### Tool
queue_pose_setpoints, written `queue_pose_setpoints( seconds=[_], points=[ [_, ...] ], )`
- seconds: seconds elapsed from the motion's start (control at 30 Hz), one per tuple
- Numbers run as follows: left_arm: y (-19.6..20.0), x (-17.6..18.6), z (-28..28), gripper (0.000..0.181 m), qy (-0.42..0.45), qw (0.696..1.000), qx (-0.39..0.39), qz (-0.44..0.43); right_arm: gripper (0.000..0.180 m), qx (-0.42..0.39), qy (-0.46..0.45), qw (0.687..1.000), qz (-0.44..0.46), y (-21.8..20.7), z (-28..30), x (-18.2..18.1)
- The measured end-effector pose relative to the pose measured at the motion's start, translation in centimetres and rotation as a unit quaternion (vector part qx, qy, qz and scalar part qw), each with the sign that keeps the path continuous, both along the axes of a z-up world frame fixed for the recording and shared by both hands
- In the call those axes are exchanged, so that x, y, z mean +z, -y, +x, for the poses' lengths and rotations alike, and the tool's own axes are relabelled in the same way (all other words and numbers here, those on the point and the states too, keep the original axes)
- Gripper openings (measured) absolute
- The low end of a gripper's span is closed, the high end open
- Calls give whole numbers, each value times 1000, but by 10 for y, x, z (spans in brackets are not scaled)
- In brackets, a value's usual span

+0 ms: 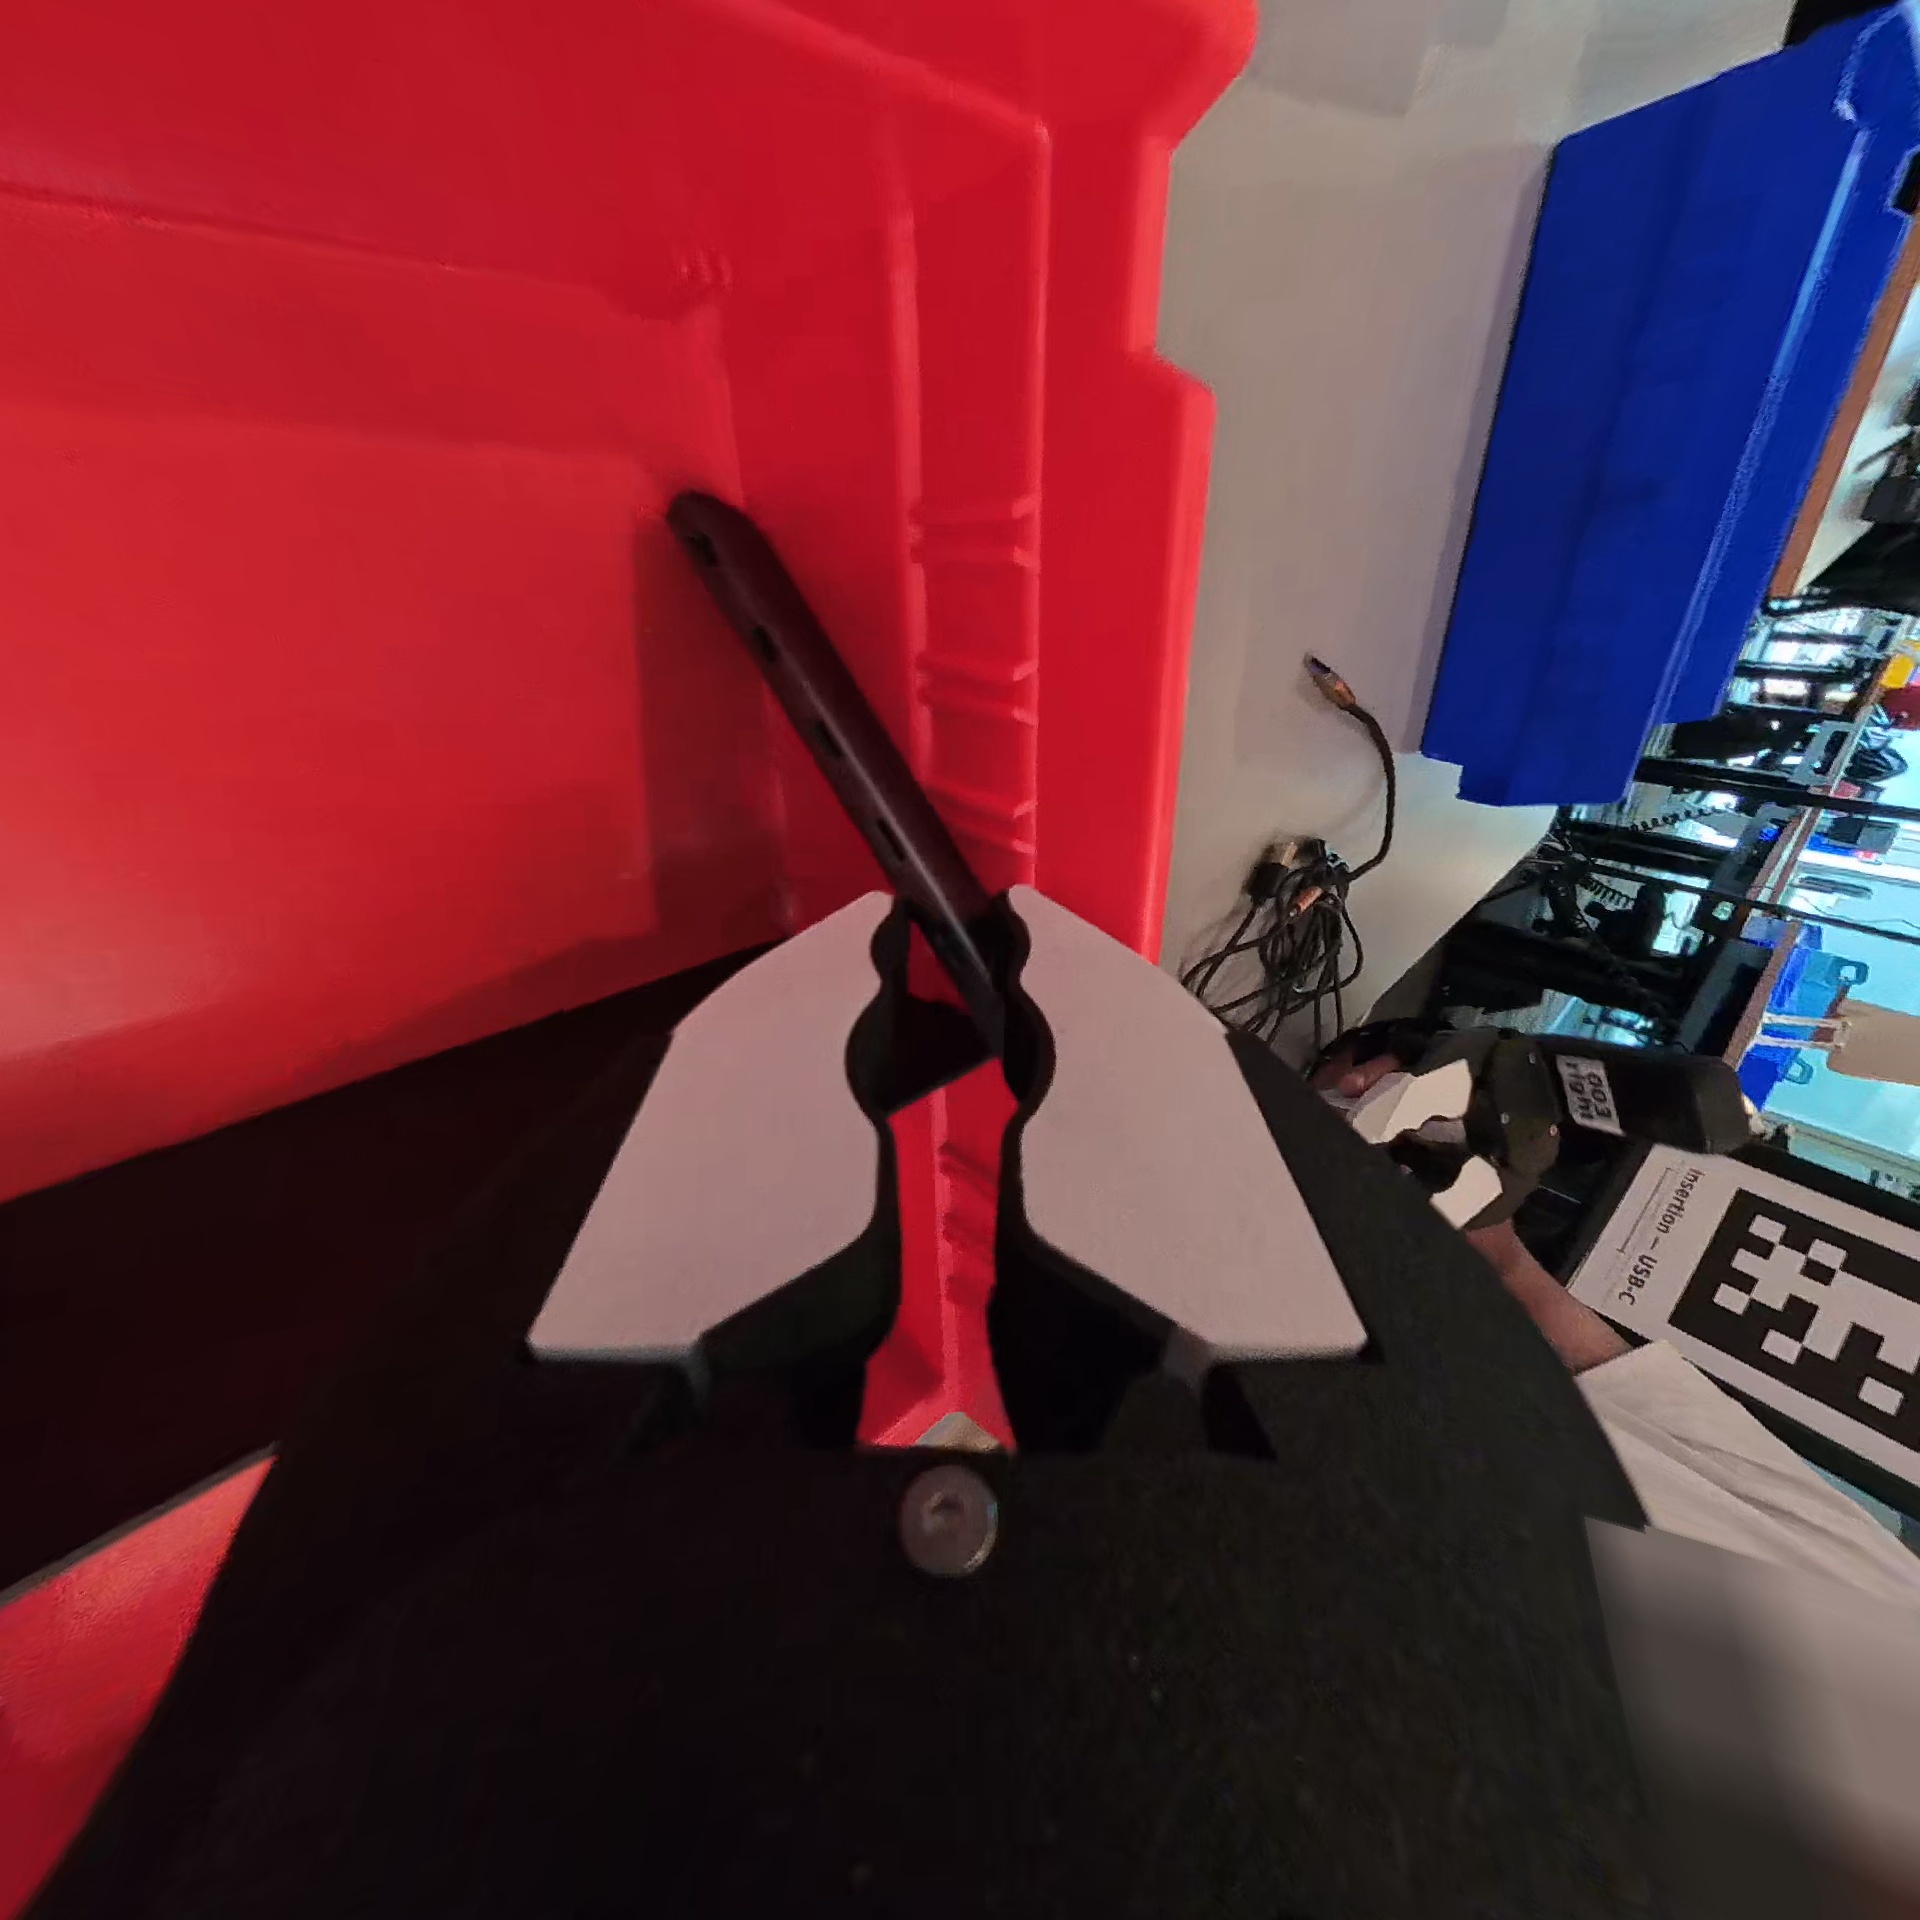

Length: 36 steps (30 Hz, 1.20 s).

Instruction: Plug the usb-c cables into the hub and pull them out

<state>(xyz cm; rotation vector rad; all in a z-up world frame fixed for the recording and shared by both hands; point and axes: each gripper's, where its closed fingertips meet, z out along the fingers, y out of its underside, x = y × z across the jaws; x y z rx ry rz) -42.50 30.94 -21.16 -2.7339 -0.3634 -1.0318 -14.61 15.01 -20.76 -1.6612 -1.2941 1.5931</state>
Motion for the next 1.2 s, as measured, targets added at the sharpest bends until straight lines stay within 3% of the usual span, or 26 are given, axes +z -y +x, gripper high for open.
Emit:
queue_pose_setpoints(
  seconds=[0.13,0.3,0.4,0.5,0.63,0.8,0.97,1.1,1.2],
  points=[
    [-6,18,-19,11,-57,997,12,51,38,-3,-12,1000,-16,-2,1,5],
    [-9,88,-24,9,-131,972,-1,194,38,-16,-20,1000,-9,-8,3,9],
    [10,140,14,9,-200,923,-70,321,37,-44,-30,999,13,-19,3,13],
    [49,174,90,8,-232,837,-154,471,38,-72,-39,996,39,-32,1,18],
    [97,139,181,8,-261,784,-231,513,44,-71,-73,995,6,-39,-3,28],
    [128,60,247,8,-291,752,-317,499,51,-95,-106,990,-20,-50,2,39],
    [137,47,271,8,-270,748,-300,527,53,-63,-121,988,-66,-43,11,42],
    [140,44,274,8,-319,715,-294,548,51,-78,-98,980,-153,-47,9,31],
    [145,36,284,8,-350,692,-302,555,52,-57,-130,955,-259,-44,6,38]
  ],
)
